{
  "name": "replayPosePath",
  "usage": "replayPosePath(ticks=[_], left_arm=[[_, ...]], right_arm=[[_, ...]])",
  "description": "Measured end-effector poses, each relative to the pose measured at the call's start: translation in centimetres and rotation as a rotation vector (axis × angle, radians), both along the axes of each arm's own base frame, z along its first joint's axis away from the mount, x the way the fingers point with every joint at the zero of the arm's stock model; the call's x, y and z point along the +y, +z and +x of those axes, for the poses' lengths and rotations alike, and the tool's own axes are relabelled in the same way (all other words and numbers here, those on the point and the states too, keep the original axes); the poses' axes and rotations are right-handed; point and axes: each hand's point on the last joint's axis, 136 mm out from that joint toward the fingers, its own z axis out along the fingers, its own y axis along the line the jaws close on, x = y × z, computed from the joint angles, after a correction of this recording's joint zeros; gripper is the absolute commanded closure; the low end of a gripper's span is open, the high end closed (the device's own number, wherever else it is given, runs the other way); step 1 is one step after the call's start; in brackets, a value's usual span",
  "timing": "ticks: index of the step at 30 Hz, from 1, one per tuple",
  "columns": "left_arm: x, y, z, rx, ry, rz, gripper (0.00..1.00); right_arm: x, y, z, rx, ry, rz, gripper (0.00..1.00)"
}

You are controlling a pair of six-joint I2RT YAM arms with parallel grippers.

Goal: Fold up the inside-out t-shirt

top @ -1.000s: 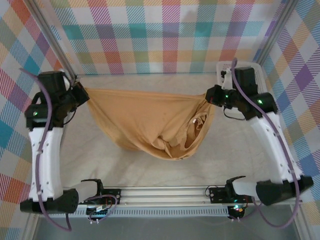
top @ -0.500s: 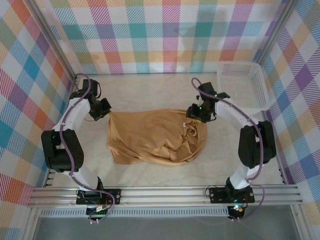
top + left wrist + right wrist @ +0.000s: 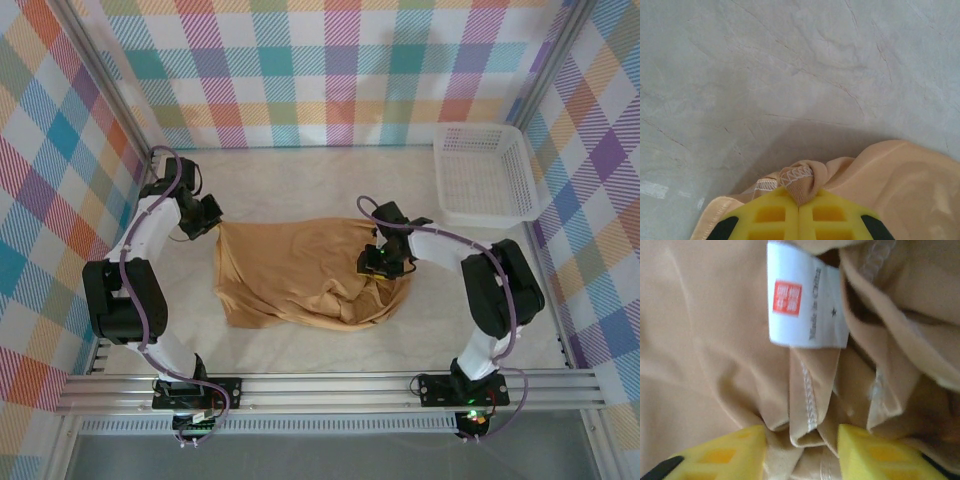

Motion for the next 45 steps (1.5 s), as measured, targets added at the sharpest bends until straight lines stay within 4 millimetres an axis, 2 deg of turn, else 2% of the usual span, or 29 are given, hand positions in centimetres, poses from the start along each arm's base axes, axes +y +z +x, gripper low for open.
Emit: replayPosePath(ticks=[6, 7, 9, 11, 15, 17, 19, 20, 23, 25, 27, 30, 33, 35, 37, 39, 41, 43, 45], left_arm=[[0.0, 0.0, 0.0, 0.001, 0.0, 0.0, 1.0], [0.0, 0.0, 0.0, 0.001, 0.0, 0.0, 1.0], [0.0, 0.0, 0.0, 0.001, 0.0, 0.0, 1.0], [0.0, 0.0, 0.0, 0.001, 0.0, 0.0, 1.0], [0.2, -0.1, -0.1, 0.005, 0.005, 0.005, 1.0], [0.6, 0.0, 0.1, 0.004, 0.015, 0.011, 1.0], [1.2, 0.1, 0.6, 0.007, 0.032, 0.021, 1.0], [1.7, 0.1, 1.0, 0.007, 0.044, 0.027, 1.0], [3.5, 0.0, 1.6, 0.012, 0.087, 0.051, 1.0], [4.6, -0.3, 1.6, 0.024, 0.113, 0.064, 1.0], [5.0, -0.7, 1.5, 0.037, 0.123, 0.069, 1.0], [4.9, -1.6, 1.5, 0.066, 0.115, 0.073, 1.0], [5.5, -3.2, 0.9, 0.126, 0.122, 0.108, 1.0], [5.9, -4.1, 0.6, 0.171, 0.124, 0.13, 1.0], [6.0, -4.4, 0.4, 0.187, 0.126, 0.139, 1.0], [6.1, -3.7, 0.3, 0.189, 0.128, 0.145, 1.0], [6.2, -2.2, 0.6, 0.159, 0.132, 0.148, 1.0], [6.3, 0.9, 0.8, 0.091, 0.14, 0.157, 1.0], [6.5, 5.1, 0.7, -0.006, 0.151, 0.17, 1.0]], right_arm=[[0.3, -0.7, 0.6, -0.008, -0.002, 0.005, 0.58], [0.4, -0.8, 0.6, -0.008, -0.001, 0.005, 0.64], [0.3, -1.0, 0.6, -0.006, 0.002, 0.002, 0.88], [0.3, -1.1, 0.5, -0.002, 0.005, 0.0, 1.0], [0.1, 0.1, 0.5, 0.01, 0.002, -0.021, 1.0], [0.0, 2.6, 1.2, -0.019, 0.005, -0.032, 1.0], [-0.1, 6.5, 2.4, -0.075, 0.008, -0.023, 1.0], [-0.2, 9.1, 3.1, -0.121, 0.005, -0.006, 1.0], [-2.5, 16.3, 5.0, -0.266, -0.042, 0.042, 1.0], [-4.7, 19.4, 5.9, -0.332, -0.093, 0.057, 1.0], [-6.4, 20.9, 6.6, -0.363, -0.128, 0.075, 1.0], [-7.6, 19.5, 8.0, -0.322, -0.161, 0.073, 1.0], [-7.6, 15.3, 9.3, -0.213, -0.168, 0.058, 1.0], [-7.5, 13.2, 9.6, -0.154, -0.169, 0.059, 1.0], [-7.3, 12.9, 9.5, -0.137, -0.164, 0.072, 1.0], [-6.9, 14.1, 9.1, -0.151, -0.154, 0.104, 1.0], [-6.4, 16.3, 8.3, -0.183, -0.139, 0.153, 1.0], [-5.9, 19.3, 7.1, -0.237, -0.116, 0.215, 1.0], [-5.2, 22.3, 5.6, -0.29, -0.089, 0.292, 1.0]])
